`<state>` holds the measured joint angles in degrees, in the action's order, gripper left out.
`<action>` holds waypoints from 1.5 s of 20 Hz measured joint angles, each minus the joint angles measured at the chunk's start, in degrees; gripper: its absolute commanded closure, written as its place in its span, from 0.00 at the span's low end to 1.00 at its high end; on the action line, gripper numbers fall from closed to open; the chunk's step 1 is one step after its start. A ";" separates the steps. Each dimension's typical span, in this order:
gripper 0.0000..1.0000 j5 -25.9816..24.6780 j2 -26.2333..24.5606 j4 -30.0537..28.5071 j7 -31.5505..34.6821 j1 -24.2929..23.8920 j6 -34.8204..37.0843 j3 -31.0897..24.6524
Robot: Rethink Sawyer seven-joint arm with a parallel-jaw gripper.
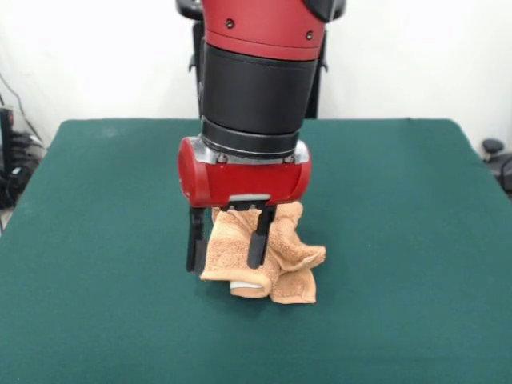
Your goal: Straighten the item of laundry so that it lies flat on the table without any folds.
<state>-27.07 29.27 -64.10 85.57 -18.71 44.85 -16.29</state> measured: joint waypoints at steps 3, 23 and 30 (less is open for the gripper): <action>0.00 -0.39 0.05 -0.42 0.00 -1.04 0.01 -0.56; 0.00 -4.77 0.32 -8.00 0.00 -6.77 -0.01 -1.45; 0.00 -5.00 0.34 -10.29 0.00 -7.29 -0.01 -1.53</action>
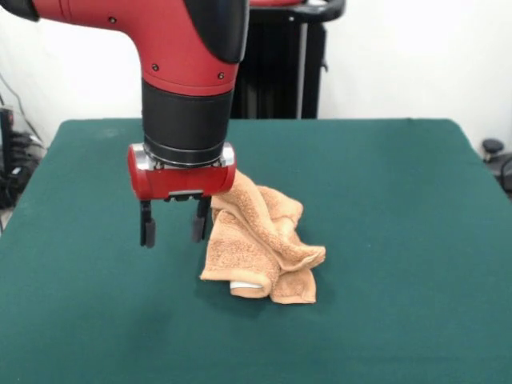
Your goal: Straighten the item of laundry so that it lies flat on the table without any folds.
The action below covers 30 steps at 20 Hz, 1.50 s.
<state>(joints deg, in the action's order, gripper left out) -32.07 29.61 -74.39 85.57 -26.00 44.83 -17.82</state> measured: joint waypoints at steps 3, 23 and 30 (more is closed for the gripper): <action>0.00 -0.04 0.02 -0.73 0.00 0.02 -0.01 -0.03; 0.00 -0.21 0.34 -2.05 0.00 0.90 -0.01 -0.21; 0.00 -0.31 0.27 -2.07 0.00 2.35 -0.22 -0.22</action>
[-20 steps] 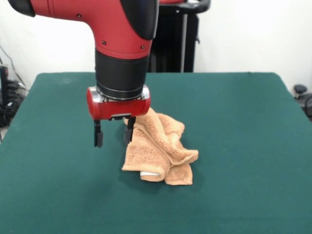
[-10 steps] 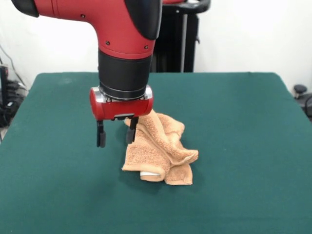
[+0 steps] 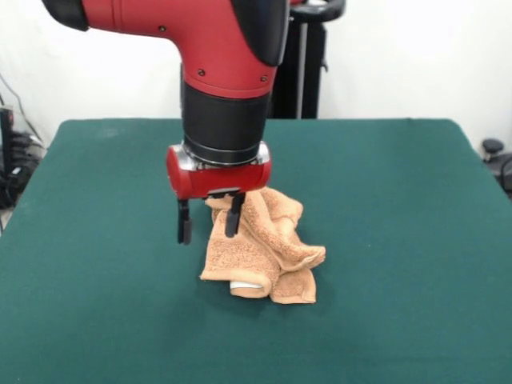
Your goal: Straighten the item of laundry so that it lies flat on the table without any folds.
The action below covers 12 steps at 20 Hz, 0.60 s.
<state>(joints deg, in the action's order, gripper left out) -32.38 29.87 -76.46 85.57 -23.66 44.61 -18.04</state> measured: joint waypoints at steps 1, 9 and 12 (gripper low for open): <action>0.00 -0.01 -0.02 -0.01 0.00 0.15 -0.16 0.00; 0.00 -0.08 -0.54 -0.05 0.00 0.52 -3.29 0.01; 0.00 -0.08 -0.91 -0.04 0.00 0.52 -5.05 0.00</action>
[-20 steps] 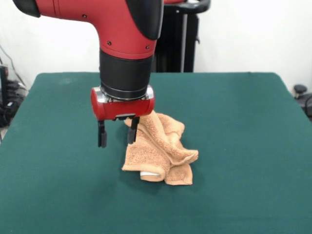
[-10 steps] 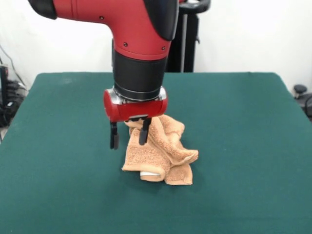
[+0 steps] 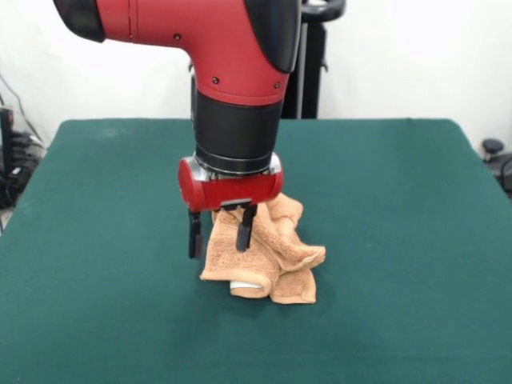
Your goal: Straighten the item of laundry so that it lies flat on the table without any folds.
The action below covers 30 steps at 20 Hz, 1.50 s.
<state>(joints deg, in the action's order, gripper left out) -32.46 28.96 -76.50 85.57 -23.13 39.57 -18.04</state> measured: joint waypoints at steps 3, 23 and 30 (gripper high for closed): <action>0.00 0.00 -1.16 0.00 0.00 -0.14 -1.64 0.00; 0.00 0.04 -6.09 0.33 0.00 -0.79 -4.22 0.00; 0.00 0.06 -6.07 0.33 0.00 -1.03 -4.23 -0.02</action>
<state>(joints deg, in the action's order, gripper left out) -32.40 22.89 -76.17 85.57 -24.16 35.33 -18.06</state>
